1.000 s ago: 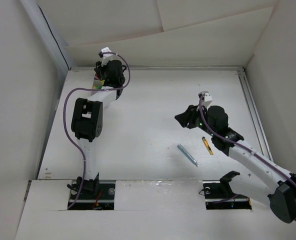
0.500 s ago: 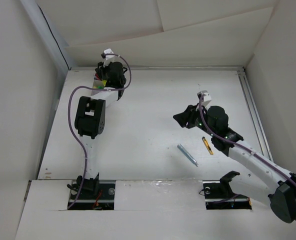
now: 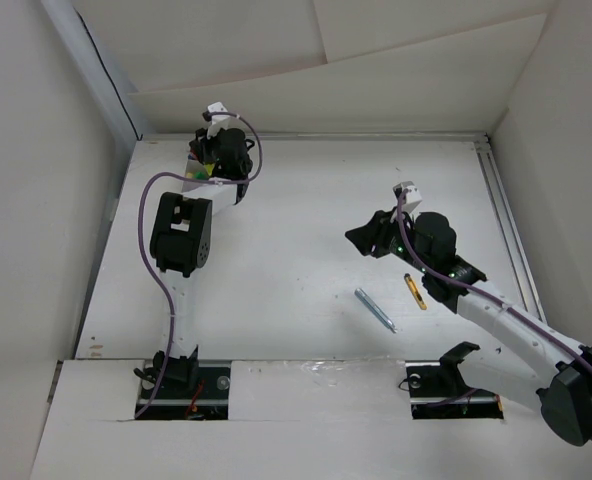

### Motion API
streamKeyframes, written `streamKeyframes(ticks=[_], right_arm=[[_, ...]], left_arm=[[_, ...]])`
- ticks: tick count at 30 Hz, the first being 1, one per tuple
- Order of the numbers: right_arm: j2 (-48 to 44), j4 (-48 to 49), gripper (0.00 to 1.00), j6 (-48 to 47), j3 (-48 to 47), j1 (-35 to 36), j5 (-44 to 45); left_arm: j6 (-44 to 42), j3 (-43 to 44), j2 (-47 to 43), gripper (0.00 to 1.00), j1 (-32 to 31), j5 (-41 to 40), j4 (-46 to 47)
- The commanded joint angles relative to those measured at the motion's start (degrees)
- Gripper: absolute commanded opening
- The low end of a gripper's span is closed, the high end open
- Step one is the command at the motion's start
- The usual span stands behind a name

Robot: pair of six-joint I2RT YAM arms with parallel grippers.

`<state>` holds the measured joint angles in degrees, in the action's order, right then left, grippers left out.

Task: Sort the stationery into containers
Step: Place the stationery into the container

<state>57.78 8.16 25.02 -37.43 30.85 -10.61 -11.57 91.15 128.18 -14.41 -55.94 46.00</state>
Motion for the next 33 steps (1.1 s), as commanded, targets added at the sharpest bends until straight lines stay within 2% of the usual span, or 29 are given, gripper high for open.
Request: streamKeyframes(ticks=[1, 5, 13, 23, 29, 33], right_arm=[[-1.7, 3.8, 0.45, -0.9, 0.3, 0.6, -1.0], [-1.7, 3.8, 0.45, -0.9, 0.3, 0.6, -1.0], [-2.8, 3.8, 0.45, -0.9, 1.0, 0.6, -0.9], [-3.4, 3.8, 0.45, -0.9, 1.0, 0.6, -0.9], [-3.4, 3.8, 0.45, -0.9, 1.0, 0.6, -0.9], [-3.4, 3.8, 0.45, -0.9, 1.0, 0.6, -1.4]], left_arm=[[0.4, -2.1, -3.4, 0.12, 0.1, -1.7, 3.4], [1.5, -3.3, -5.2, 0.13, 0.1, -1.0, 3.0], [2.8, -5.3, -7.2, 0.28, 0.1, -0.5, 2.4], [3.8, -6.4, -9.4, 0.41, 0.1, -0.5, 1.3], [6.6, -7.6, -13.0, 0.43, 0.1, 1.4, -0.8], [11.2, -7.6, -17.6, 0.44, 0.1, 3.6, -5.9]])
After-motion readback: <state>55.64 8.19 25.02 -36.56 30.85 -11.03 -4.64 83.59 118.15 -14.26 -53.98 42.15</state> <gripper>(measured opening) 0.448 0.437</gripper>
